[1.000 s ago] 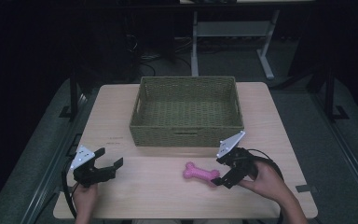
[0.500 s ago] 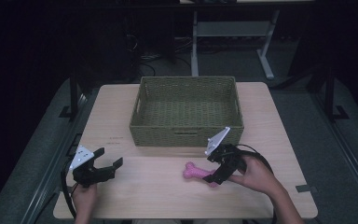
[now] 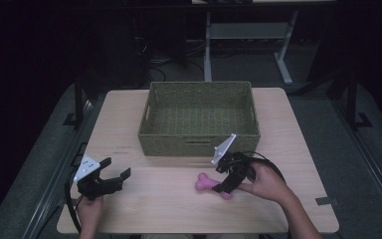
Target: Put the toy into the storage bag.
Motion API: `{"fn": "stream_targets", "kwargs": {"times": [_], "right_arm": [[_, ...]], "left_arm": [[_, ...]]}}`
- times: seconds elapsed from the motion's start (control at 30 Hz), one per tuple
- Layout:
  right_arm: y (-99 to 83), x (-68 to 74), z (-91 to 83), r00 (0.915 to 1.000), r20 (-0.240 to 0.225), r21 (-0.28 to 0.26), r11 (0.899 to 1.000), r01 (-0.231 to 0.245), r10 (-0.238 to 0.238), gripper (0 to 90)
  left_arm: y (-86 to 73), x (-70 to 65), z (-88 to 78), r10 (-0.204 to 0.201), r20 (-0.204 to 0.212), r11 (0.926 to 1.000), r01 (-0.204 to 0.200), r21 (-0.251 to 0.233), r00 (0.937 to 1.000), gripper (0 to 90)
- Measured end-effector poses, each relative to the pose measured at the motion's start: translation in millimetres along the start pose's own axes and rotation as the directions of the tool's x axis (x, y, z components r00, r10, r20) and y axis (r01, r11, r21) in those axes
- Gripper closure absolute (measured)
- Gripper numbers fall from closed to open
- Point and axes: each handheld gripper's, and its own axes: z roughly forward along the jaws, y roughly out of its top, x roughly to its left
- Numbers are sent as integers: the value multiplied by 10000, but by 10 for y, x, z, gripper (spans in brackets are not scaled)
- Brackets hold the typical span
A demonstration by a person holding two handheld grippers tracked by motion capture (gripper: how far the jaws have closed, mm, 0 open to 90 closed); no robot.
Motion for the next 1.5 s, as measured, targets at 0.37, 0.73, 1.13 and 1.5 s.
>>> {"fn": "stream_targets", "kwargs": {"times": [0.37,0.73,1.13,1.5], "right_arm": [[70,-30,137,10000,53,525,9986,76,-79,372],[85,-59,288,9999,91,1107,9938,121,-132,415],[57,-66,398,9997,136,1546,9878,156,-179,472],[59,-62,446,9996,158,1658,9859,225,-254,505]], "left_arm": [[0,5,-8,-32,-1,10000,32,-19,10000,128],[0,11,-15,7,3,10000,-7,-16,10000,128],[-1,13,-17,-2,9,10000,2,-17,10000,128],[-2,14,-15,-23,14,10000,23,-17,10000,128]]}}
